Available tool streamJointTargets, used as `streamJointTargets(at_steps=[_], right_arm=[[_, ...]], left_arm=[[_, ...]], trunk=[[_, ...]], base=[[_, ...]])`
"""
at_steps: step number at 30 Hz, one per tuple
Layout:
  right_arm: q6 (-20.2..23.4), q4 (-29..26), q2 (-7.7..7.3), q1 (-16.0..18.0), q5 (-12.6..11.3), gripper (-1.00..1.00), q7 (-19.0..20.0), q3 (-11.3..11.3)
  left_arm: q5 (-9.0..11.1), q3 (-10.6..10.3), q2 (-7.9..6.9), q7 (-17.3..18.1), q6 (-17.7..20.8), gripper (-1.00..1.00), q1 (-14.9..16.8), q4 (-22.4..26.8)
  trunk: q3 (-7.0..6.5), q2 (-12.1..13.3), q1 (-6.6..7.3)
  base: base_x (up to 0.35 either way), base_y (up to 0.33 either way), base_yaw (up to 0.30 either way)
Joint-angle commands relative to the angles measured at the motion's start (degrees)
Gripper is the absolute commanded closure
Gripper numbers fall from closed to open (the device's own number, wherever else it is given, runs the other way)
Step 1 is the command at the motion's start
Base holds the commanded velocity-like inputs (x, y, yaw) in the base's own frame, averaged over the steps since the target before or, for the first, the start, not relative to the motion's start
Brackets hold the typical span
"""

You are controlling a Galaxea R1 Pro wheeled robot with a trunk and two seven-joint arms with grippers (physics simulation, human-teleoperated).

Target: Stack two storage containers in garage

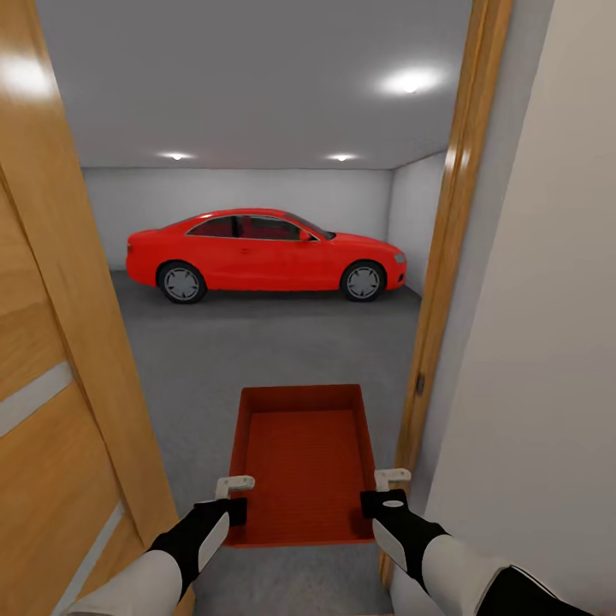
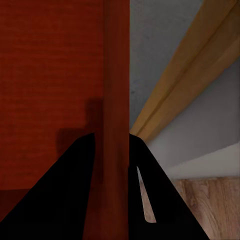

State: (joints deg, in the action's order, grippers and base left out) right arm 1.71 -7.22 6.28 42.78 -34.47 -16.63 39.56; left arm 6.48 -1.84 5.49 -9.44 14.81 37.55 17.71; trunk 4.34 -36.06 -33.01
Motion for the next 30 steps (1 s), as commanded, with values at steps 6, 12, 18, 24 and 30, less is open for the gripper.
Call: streamJointTargets(at_steps=[6,12,18,24,30], right_arm=[[0.1,0.5,-0.04,0.0,-1.3,1.00,-0.1,0.0],[0.1,0.5,-0.03,0.0,-1.3,1.00,-0.1,0.0],[0.1,0.5,-0.04,0.0,-1.3,1.00,-0.1,0.0],[0.1,0.5,-0.07,0.0,-1.3,1.00,-0.1,0.0],[0.1,0.5,-0.05,0.0,-1.3,1.00,-0.1,0.0]], left_arm=[[-0.3,0.7,-0.06,-0.6,-1.5,1.00,0.1,0.3],[-0.3,0.7,-0.06,-0.6,-1.5,1.00,0.1,0.3],[-0.3,0.7,-0.05,-0.7,-1.5,1.00,0.1,0.3],[-0.3,0.7,-0.05,-0.7,-1.5,1.00,0.1,0.3],[-0.3,0.7,-0.04,-0.7,-1.5,1.00,0.1,0.3]], trunk=[[0.10,-0.1,-0.02],[0.10,-0.1,-0.02],[0.10,-0.1,-0.02],[0.10,-0.1,-0.02],[0.10,-0.1,-0.02]], base=[[0.002,0.003,-0.003],[0.000,0.000,0.000],[0.000,0.000,0.000],[0.000,0.000,0.000],[0.000,0.000,0.000]])
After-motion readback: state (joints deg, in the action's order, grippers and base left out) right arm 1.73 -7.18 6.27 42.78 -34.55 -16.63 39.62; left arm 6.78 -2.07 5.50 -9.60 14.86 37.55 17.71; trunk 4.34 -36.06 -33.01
